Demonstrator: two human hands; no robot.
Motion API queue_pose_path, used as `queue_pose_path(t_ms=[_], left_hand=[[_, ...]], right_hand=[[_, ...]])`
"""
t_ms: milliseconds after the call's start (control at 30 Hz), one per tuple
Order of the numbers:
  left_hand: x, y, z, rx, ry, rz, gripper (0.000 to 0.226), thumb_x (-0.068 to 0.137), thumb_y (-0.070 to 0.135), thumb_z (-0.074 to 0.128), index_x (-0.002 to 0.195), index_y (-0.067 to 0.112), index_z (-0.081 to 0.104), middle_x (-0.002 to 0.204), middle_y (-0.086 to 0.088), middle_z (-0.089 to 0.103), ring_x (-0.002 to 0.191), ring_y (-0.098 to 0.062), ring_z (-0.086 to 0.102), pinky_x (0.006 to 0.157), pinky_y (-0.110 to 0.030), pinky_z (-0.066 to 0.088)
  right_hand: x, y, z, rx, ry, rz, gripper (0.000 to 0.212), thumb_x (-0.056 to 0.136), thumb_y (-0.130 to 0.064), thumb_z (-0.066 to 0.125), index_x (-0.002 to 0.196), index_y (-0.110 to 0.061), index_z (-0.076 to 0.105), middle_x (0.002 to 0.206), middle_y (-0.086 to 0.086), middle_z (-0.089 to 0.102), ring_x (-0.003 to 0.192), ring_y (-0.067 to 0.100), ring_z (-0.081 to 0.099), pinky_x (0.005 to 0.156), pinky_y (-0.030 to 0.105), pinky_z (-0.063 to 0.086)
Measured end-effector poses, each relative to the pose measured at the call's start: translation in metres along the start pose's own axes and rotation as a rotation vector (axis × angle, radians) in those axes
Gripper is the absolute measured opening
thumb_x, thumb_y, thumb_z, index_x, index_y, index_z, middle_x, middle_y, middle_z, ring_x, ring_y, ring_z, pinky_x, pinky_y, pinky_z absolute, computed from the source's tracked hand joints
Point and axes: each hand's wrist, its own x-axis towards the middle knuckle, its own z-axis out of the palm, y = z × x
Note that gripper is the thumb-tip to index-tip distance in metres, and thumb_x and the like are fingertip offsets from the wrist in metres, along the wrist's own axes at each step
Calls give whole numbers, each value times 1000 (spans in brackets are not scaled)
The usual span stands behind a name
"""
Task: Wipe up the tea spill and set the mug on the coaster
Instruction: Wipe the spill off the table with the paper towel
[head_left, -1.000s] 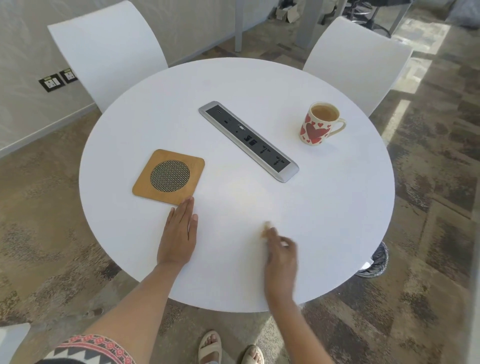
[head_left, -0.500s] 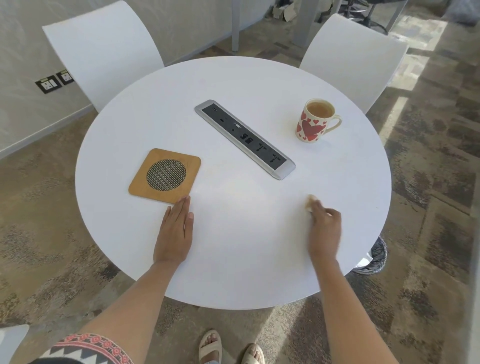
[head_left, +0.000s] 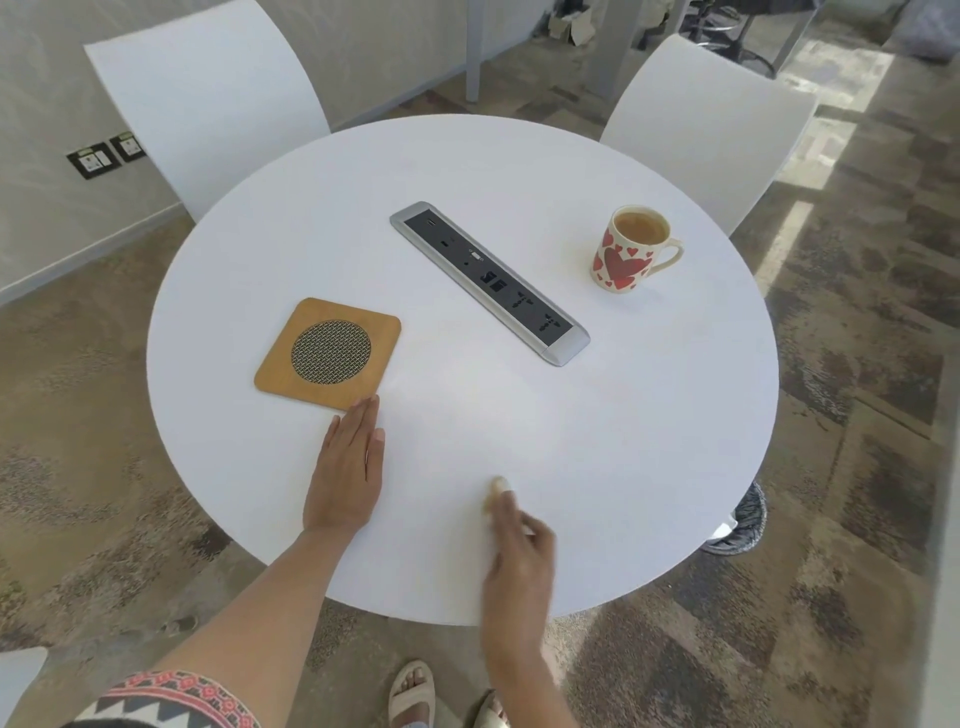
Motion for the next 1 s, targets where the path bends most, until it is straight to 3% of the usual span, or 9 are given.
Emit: queue_pose_path(t_ms=[100, 167, 233, 300, 467, 700, 800, 900, 1000], left_hand=[[0, 0, 0, 8, 3, -1, 52, 98, 29, 18, 146, 11, 26, 154, 0, 28, 138, 1, 15, 119, -26, 6], [0, 0, -1, 2, 4, -5, 51, 99, 29, 19, 146, 12, 26, 154, 0, 28, 138, 1, 15, 118, -26, 6], [0, 0, -1, -11, 5, -12, 49, 100, 27, 20, 146, 12, 27, 154, 1, 28, 138, 2, 15, 118, -25, 6], [-1, 0, -1, -24, 6, -20, 46, 102, 22, 24, 146, 12, 26, 154, 1, 28, 138, 3, 14, 118, -25, 5], [-1, 0, -2, -56, 1, -25, 47, 101, 26, 22, 146, 13, 26, 154, 2, 28, 138, 3, 14, 117, -23, 5], [-1, 2, -3, -69, -15, -38, 54, 96, 33, 17, 146, 14, 27, 154, 3, 28, 138, 3, 14, 118, -25, 8], [0, 2, -3, -75, -19, -43, 54, 97, 33, 16, 147, 15, 26, 154, 4, 27, 138, 3, 13, 119, -25, 8], [0, 1, -3, -75, -14, -44, 48, 101, 28, 20, 146, 16, 26, 154, 4, 27, 139, 2, 14, 118, -22, 6], [0, 1, -2, -80, -9, -49, 48, 100, 27, 22, 146, 16, 26, 153, 7, 26, 139, 4, 13, 117, -19, 4]], right_hand=[[-4, -19, 14, -27, -239, -242, 52, 74, 14, 68, 121, -8, 64, 116, 2, 69, 94, 13, 61, 74, 18, 53], [8, -8, 10, -146, -350, -471, 45, 72, 7, 73, 114, -10, 69, 114, -2, 71, 91, 16, 63, 72, 26, 54], [33, 2, -10, -184, -251, -451, 16, 85, -38, 66, 95, -29, 74, 98, -20, 69, 87, 0, 64, 74, 27, 48], [67, 22, -25, -340, -84, -271, 29, 83, -60, 57, 87, -34, 69, 88, -18, 64, 82, -5, 60, 70, 25, 40], [127, 21, -41, -90, 171, -52, 21, 92, 0, 51, 97, -12, 68, 76, -18, 49, 91, 18, 48, 72, 11, 31], [133, -10, 16, -202, -73, -166, 25, 85, -48, 59, 89, -25, 69, 90, -10, 59, 81, 2, 56, 65, 20, 37], [135, -13, 31, -232, -271, -423, 27, 91, -19, 56, 115, -24, 68, 110, 0, 65, 96, 4, 54, 83, 16, 39], [165, -14, 23, -372, -206, -441, 20, 90, -47, 49, 91, -39, 67, 104, -8, 61, 92, -2, 56, 76, 23, 42], [196, -25, 31, -354, -117, -351, 21, 92, -42, 40, 80, -36, 55, 99, -1, 54, 82, 15, 50, 71, 22, 39]])
